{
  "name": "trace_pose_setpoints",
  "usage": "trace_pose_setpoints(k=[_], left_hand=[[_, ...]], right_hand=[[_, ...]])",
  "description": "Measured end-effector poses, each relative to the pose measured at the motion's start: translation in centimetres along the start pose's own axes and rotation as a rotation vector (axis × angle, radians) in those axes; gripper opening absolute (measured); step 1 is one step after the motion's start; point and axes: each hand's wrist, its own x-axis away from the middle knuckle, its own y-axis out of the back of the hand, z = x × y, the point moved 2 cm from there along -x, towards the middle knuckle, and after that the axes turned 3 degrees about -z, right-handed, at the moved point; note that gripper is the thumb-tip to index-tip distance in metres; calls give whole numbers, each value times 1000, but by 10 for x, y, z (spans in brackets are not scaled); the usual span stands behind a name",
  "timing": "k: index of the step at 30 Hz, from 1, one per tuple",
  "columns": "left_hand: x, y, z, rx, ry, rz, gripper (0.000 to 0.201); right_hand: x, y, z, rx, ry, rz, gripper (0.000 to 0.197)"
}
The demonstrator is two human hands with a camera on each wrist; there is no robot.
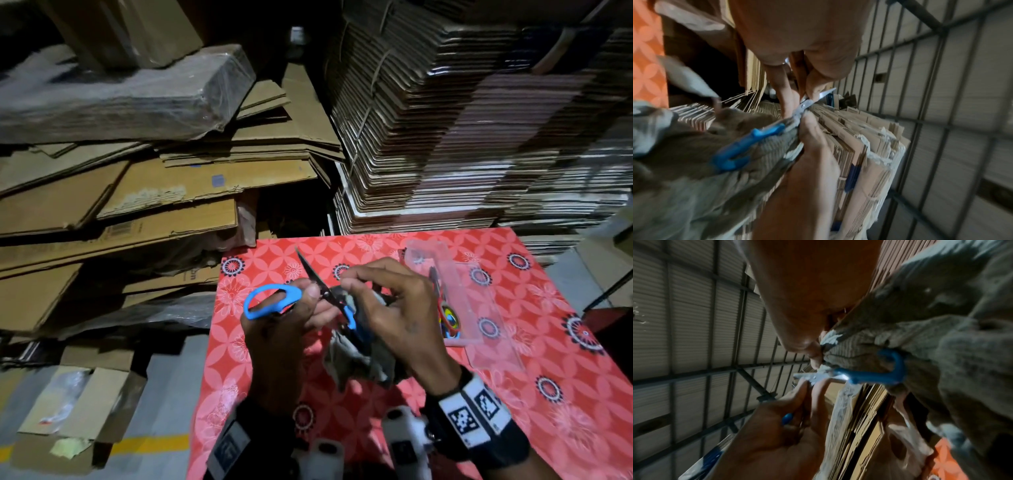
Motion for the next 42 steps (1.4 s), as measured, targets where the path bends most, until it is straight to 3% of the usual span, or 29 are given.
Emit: trace_pose_setpoints(k=[4, 8, 14, 17, 19, 26, 29, 32, 38, 42], left_hand=[[-4, 2, 2, 26, 15, -25, 15], [-2, 1, 4, 17, 16, -23, 19], [0, 3, -7, 21, -55, -79, 23], [2, 1, -8, -13, -77, -39, 27], [1, 2, -7, -17, -51, -48, 15], [-4, 18, 4, 48, 43, -107, 17], [-1, 11, 1, -24, -13, -164, 9], [-1, 7, -1, -23, -30, -134, 19], [-1, 13, -2, 97, 103, -150, 28], [-4, 16, 2, 17, 86, -142, 14]], right_hand=[[3, 3, -7, 14, -55, -26, 11], [14, -12, 7, 12, 37, 26, 6], [3, 11, -14, 17, -72, -46, 11], [13, -5, 3, 8, -6, -21, 9], [11, -6, 1, -14, 15, -7, 8], [1, 16, -20, -68, -114, -28, 9], [5, 7, -6, -62, -42, -2, 8], [13, -10, 6, 35, 89, 35, 7], [4, 5, -12, 47, -6, -44, 10], [14, -14, 7, 100, 118, 26, 8]])
